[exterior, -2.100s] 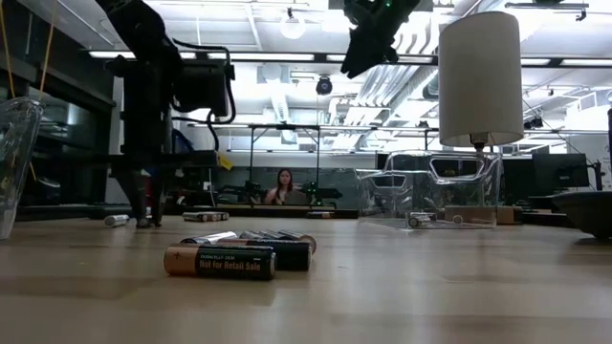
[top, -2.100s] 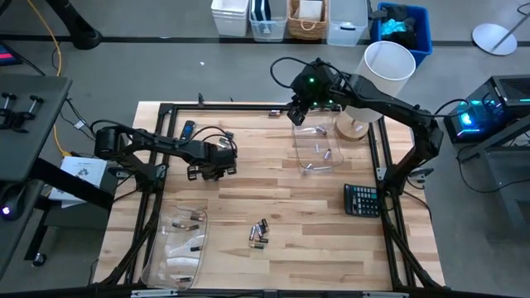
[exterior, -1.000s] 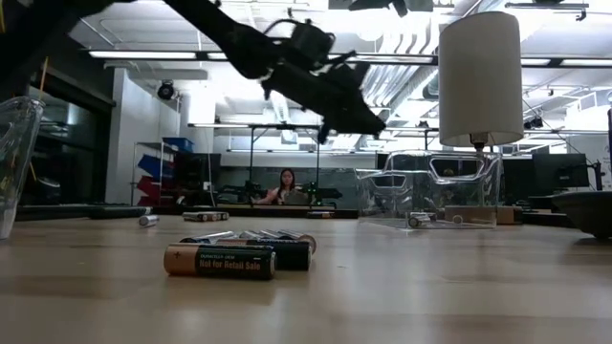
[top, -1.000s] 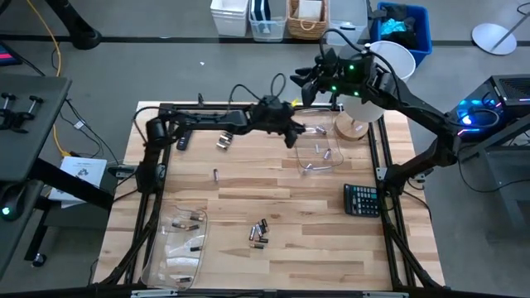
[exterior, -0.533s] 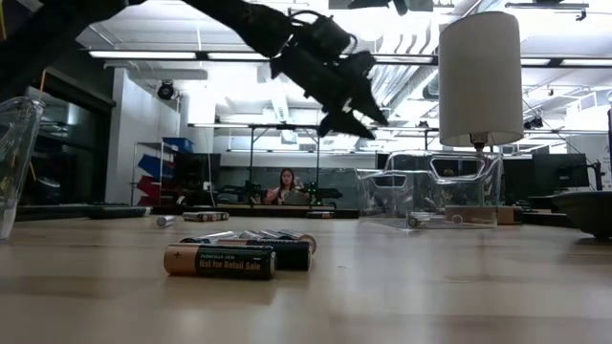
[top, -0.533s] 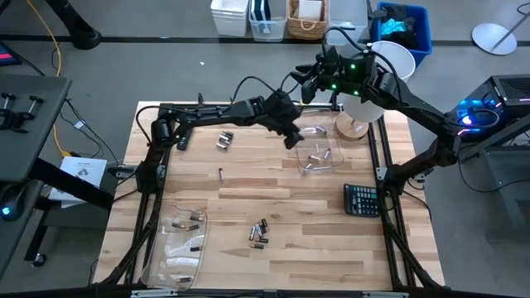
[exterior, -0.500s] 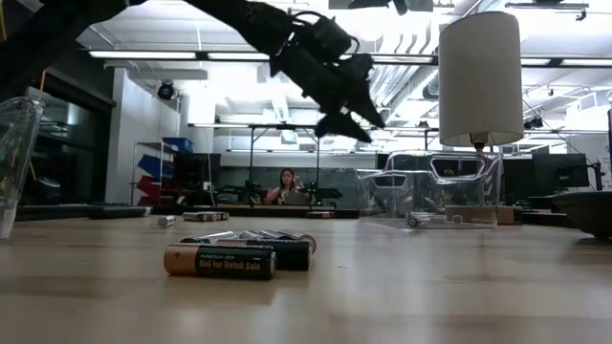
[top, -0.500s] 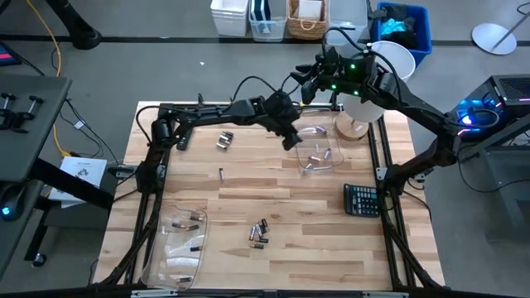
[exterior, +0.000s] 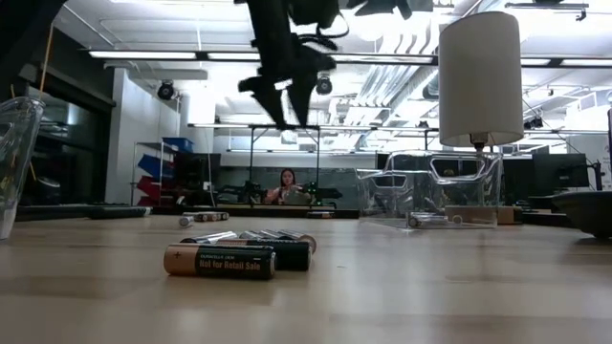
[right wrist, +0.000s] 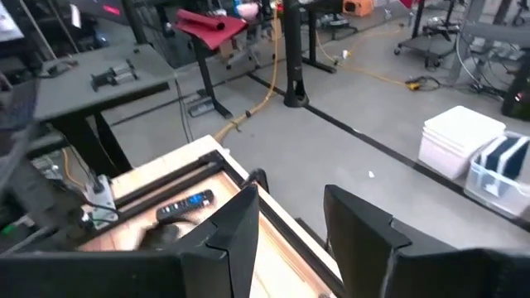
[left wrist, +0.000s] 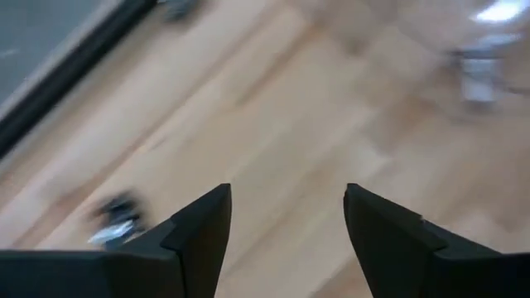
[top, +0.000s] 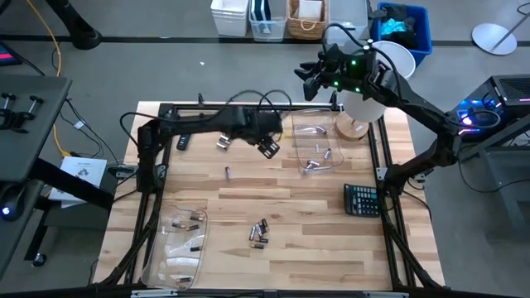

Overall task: Sort batteries
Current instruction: Put the silver battery into the right transparent bin

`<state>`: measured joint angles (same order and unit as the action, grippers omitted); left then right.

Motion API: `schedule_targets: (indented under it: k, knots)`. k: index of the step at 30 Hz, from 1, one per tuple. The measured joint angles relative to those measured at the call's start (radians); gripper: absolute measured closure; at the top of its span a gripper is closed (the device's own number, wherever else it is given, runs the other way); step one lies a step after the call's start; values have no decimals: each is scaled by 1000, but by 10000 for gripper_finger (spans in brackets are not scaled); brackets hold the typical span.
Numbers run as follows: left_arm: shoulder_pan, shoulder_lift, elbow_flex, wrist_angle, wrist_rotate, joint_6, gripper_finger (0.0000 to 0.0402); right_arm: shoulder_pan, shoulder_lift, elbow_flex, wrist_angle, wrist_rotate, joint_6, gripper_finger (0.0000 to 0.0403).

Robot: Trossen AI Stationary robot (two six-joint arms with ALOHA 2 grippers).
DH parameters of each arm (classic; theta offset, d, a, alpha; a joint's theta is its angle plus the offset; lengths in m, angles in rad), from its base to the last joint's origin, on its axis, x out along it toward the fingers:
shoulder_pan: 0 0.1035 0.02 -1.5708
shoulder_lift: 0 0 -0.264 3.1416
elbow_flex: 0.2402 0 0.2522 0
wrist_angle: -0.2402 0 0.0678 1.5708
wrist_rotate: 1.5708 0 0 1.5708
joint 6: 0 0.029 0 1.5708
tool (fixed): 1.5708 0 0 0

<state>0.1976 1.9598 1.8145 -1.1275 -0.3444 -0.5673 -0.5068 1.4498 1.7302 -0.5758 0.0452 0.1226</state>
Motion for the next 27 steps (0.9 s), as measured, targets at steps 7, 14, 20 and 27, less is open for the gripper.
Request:
schedule_targets:
  k: [7,14,20,27]
  knots:
    - [-52,-30,-250,-62,-82,-333,188,-29,2,0,-19,0,-73,269]
    - [-99,-220,-566,254,156,-675,188,-46,2,0,-45,0,-68,269]
    - [-100,-297,-694,309,87,-890,188,-50,3,0,-114,-16,-27,269]
    - [-72,-191,-768,578,106,-871,188,-50,3,0,-113,-15,-108,269]
